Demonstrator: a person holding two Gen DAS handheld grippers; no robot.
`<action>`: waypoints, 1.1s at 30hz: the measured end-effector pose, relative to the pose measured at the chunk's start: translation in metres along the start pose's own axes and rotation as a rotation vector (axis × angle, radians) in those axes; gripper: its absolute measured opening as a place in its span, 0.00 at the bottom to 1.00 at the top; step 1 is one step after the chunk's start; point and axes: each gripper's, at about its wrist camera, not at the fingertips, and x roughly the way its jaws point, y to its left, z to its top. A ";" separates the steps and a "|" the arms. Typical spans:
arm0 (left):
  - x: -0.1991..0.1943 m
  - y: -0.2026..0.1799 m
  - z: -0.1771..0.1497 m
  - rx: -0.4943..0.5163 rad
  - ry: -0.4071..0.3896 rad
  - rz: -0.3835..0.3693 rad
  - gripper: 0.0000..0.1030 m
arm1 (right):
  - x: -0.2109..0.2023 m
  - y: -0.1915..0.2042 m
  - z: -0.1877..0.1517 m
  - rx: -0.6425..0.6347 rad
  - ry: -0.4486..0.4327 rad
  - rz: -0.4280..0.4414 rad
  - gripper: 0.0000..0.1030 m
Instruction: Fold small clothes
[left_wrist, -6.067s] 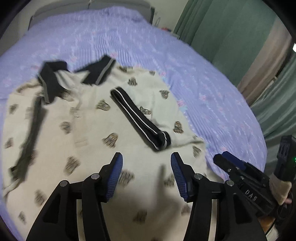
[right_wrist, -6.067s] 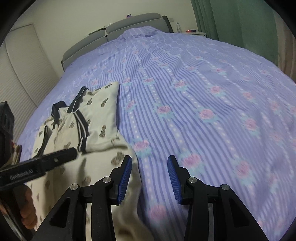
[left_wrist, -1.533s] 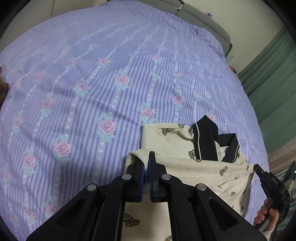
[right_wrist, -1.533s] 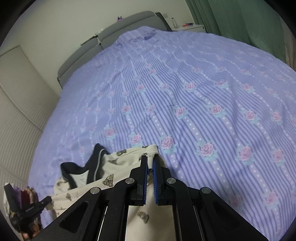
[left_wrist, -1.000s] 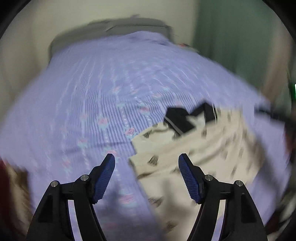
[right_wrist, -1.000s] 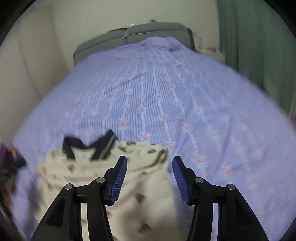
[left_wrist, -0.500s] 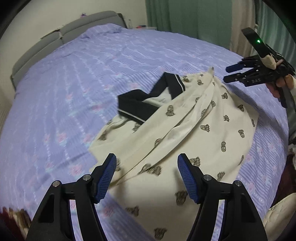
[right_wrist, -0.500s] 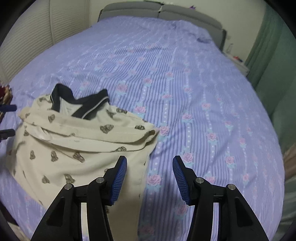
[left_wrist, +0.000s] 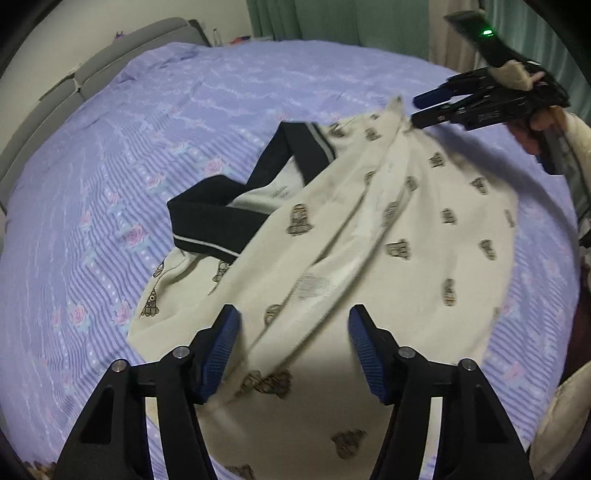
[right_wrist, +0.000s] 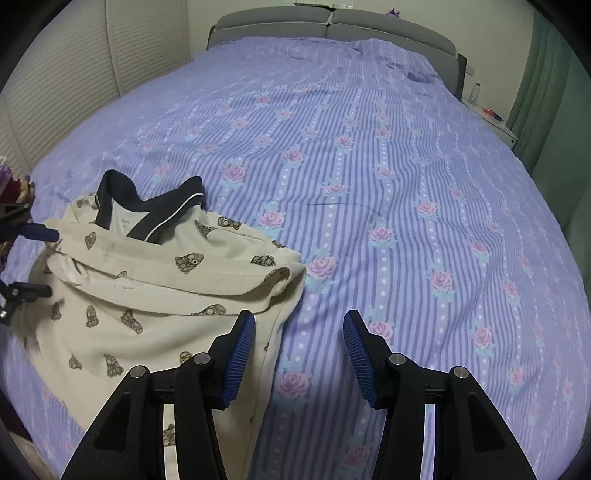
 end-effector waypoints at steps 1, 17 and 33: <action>0.002 0.002 0.001 -0.005 0.003 0.006 0.58 | 0.001 0.000 0.000 -0.002 -0.005 0.007 0.49; 0.012 0.012 0.011 -0.003 0.019 0.042 0.32 | 0.002 -0.001 0.000 -0.063 -0.023 0.012 0.45; 0.003 0.019 0.013 -0.018 0.020 0.025 0.32 | 0.023 0.007 0.025 -0.177 -0.015 0.026 0.45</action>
